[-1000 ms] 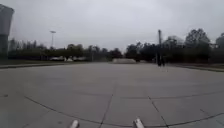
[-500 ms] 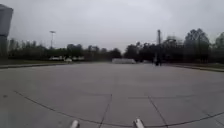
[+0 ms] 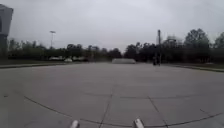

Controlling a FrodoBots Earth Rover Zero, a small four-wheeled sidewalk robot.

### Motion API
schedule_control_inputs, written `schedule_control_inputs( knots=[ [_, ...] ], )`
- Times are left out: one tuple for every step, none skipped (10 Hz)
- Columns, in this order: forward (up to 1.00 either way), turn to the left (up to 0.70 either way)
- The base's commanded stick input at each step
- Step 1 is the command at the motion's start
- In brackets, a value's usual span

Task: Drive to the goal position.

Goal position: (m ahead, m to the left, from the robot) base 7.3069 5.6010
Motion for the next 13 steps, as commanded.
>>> schedule_control_inputs(
  knots=[
    [0.03, 0.0],
    [0.36, -0.01],
    [0.7, -0.03],
    [1.0, -0.09],
    [1.0, -0.4],
    [1.0, -0.4],
    [1.0, -0.4],
    [1.0, -0.4],
    [1.0, -0.4],
    [1.0, -0.32],
    [1.0, -0.18],
    [1.0, -0.08],
    [1.0, 0.0]
  ],
)
